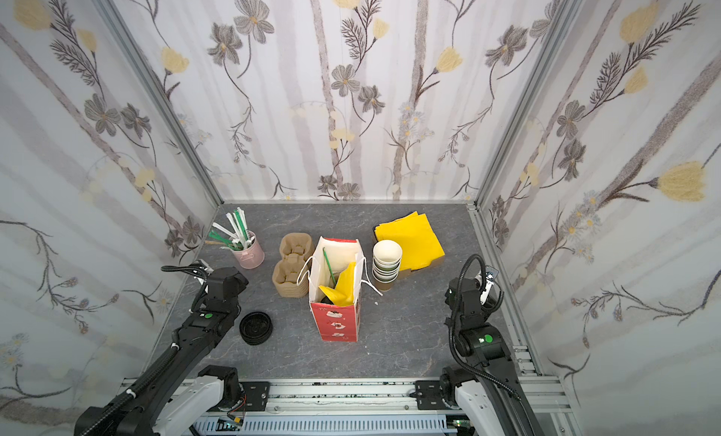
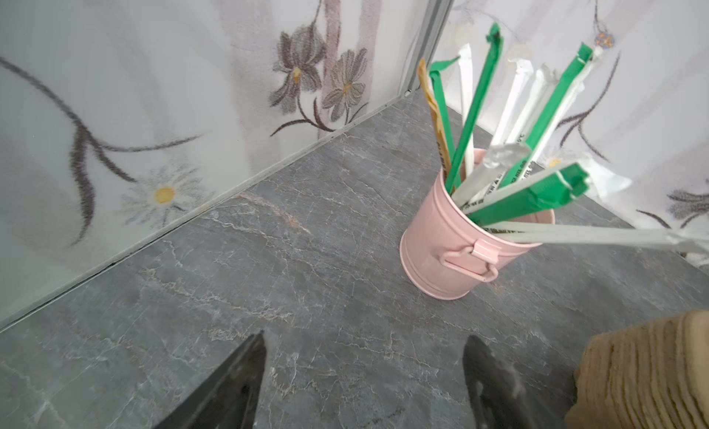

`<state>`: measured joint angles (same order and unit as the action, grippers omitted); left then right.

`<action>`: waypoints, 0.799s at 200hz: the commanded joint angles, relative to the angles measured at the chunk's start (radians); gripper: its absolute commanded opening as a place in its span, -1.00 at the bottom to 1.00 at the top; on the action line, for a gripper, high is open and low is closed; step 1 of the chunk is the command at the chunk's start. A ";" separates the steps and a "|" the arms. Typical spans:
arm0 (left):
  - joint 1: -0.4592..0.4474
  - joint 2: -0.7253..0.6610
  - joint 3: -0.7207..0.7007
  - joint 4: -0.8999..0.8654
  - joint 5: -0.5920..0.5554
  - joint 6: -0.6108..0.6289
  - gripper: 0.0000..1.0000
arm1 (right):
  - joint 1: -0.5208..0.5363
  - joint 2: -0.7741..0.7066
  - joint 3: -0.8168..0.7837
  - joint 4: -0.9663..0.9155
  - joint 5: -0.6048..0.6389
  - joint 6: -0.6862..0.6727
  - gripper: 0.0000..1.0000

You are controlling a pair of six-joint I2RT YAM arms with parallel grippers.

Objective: Pack a coffee takeout order
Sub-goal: Reset both arms

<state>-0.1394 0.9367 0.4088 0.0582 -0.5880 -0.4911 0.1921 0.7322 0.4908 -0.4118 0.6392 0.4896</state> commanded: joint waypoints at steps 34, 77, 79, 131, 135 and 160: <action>0.010 0.115 -0.098 0.514 0.091 0.226 0.70 | -0.167 0.154 -0.247 0.827 -0.259 -0.183 0.56; 0.012 0.268 -0.151 0.771 0.172 0.274 0.72 | -0.177 0.420 -0.324 1.307 -0.427 -0.270 0.59; 0.012 0.275 -0.153 0.785 0.174 0.281 0.72 | -0.178 0.431 -0.330 1.331 -0.434 -0.271 0.59; 0.043 0.439 -0.167 1.040 0.301 0.396 0.77 | -0.222 0.555 -0.366 1.637 -0.571 -0.382 0.65; 0.048 0.452 -0.163 1.051 0.324 0.404 0.77 | -0.229 0.572 -0.386 1.691 -0.581 -0.383 0.66; 0.079 0.541 -0.143 1.139 0.448 0.457 0.78 | -0.254 0.814 -0.466 2.103 -0.639 -0.362 0.68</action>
<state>-0.0822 1.4128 0.2531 1.0183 -0.2886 -0.1074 -0.0490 1.3872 0.0692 1.2457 0.0937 0.1547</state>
